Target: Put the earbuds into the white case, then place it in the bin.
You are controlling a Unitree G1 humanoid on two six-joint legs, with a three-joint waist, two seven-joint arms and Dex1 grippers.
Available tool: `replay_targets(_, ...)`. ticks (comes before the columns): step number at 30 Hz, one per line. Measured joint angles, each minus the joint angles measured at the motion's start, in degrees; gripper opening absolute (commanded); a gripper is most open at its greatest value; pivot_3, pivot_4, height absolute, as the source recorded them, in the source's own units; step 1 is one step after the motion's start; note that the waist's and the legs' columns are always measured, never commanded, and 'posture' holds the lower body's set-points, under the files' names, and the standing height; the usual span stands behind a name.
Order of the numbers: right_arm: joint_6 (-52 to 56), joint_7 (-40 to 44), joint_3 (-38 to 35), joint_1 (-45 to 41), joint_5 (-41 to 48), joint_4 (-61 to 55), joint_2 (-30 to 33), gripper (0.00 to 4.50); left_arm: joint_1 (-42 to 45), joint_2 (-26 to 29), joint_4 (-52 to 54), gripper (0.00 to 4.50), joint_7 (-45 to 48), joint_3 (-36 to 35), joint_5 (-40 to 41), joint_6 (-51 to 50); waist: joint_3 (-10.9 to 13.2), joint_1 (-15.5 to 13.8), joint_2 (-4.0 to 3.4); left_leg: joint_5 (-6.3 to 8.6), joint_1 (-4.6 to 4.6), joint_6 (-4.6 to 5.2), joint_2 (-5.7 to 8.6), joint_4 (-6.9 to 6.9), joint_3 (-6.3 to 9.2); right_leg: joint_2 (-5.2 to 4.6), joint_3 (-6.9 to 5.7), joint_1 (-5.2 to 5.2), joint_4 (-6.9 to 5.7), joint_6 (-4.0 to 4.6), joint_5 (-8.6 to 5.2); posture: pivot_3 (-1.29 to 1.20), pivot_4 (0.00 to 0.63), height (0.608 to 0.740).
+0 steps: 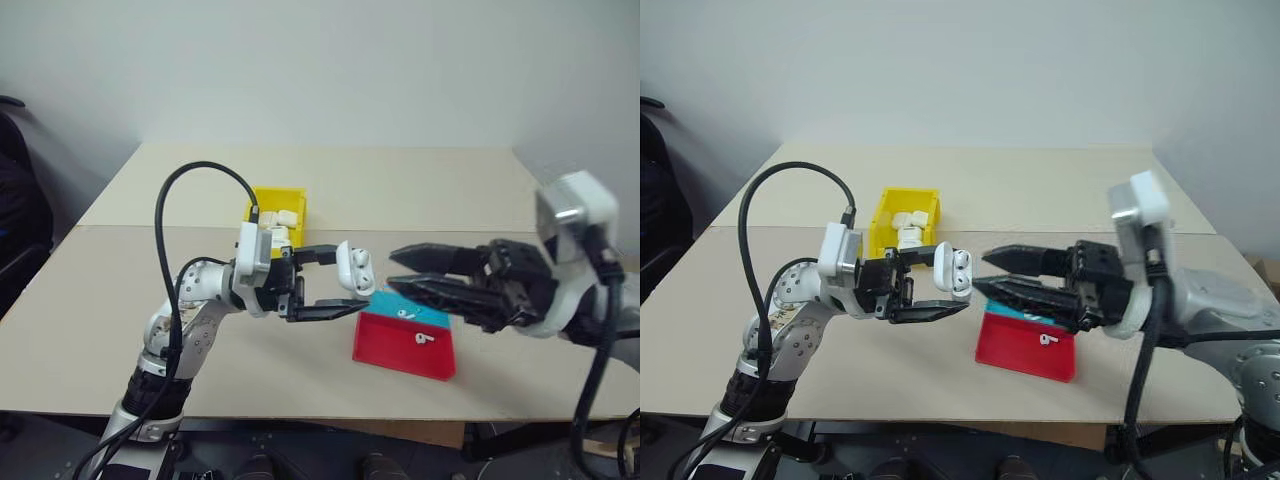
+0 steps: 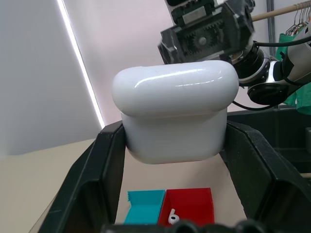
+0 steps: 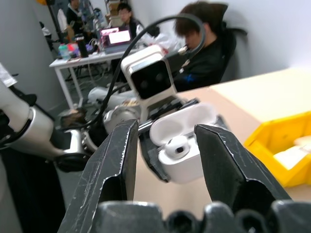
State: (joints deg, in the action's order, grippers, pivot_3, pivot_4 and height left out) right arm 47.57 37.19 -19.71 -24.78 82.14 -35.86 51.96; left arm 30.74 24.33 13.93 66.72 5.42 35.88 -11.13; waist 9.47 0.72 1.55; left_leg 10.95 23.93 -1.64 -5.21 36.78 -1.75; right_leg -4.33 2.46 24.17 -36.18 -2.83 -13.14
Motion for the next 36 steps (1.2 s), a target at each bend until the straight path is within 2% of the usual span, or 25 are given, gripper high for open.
replay_targets(5, -0.9, 3.4, 2.3, -6.7, -4.3, 3.1, 1.5, 2.31, -0.1, -0.5, -1.1, 2.78, 0.4, 0.0, -0.1, 0.9, 0.0, 0.0, 0.0, 0.0, -0.01, 0.0, 0.0, 0.0, 0.0, 0.01, -0.01, 0.0, 0.01, 0.01, 0.0, 0.0, 0.15, 0.74)
replay_targets(8, -0.5, 4.0, 7.5, -15.3, -5.1, 6.9, -0.1, 1.77, 0.0, -0.6, -1.8, 2.78, 1.2, 0.3, -0.9, 1.2, 0.0, 0.3, -0.01, 0.0, -0.02, 0.0, 0.0, -0.01, -0.01, 0.01, 0.03, 0.03, -0.01, 0.0, 0.02, 0.0, 0.15, 0.74)
replay_targets(13, 2.9, 6.7, 15.4, -27.6, -8.8, 13.8, -2.0, 0.11, 0.4, -1.3, -4.7, 2.78, 2.3, 0.8, -3.1, 3.2, 0.0, 0.1, -0.03, 0.01, 0.04, 0.01, 0.0, -0.03, -0.03, -0.01, 0.01, 0.06, 0.05, 0.15, 0.1, 0.0, 0.15, 0.74)
replay_targets(14, 3.5, 7.6, 17.1, -29.3, -10.0, 14.8, -2.3, 0.05, 0.4, -1.3, -5.0, 2.78, 2.4, 0.8, -3.3, 3.4, 0.0, 0.0, -0.03, 0.01, 0.09, 0.01, 0.0, -0.03, -0.03, -0.02, 0.01, 0.09, 0.05, 0.15, 0.11, 0.0, 0.15, 0.74)
replay_targets(19, 5.4, 12.2, 24.1, -33.9, -17.1, 16.8, -4.1, 0.05, 0.6, -2.1, -5.9, 2.78, 2.6, 1.2, -4.6, 3.9, 0.0, -0.1, -0.03, 0.05, 0.27, 0.08, 0.0, -0.02, -0.01, -0.03, -0.03, 0.21, 0.09, 0.14, 0.11, 0.0, 0.15, 0.74)
replay_targets(24, 5.6, 15.7, 27.7, -36.9, -23.1, 17.5, -5.9, 0.05, 0.7, -2.1, -5.9, 2.78, 2.2, 1.2, -5.1, 3.8, 0.0, -0.1, -0.04, 0.06, 0.26, 0.11, 0.0, -0.01, -0.01, -0.02, -0.04, 0.21, 0.09, 0.14, 0.11, 0.0, 0.15, 0.74)
replay_targets(36, 3.7, 20.8, 32.3, -35.5, -36.4, 14.0, -6.5, 0.05, 0.8, -2.0, -5.9, 2.78, 1.5, 1.6, -5.6, 3.3, 0.0, -0.1, -0.04, 0.06, 0.24, 0.1, 0.0, 0.0, -0.01, -0.02, -0.04, 0.21, 0.06, 0.13, 0.11, 0.0, 0.15, 0.74)
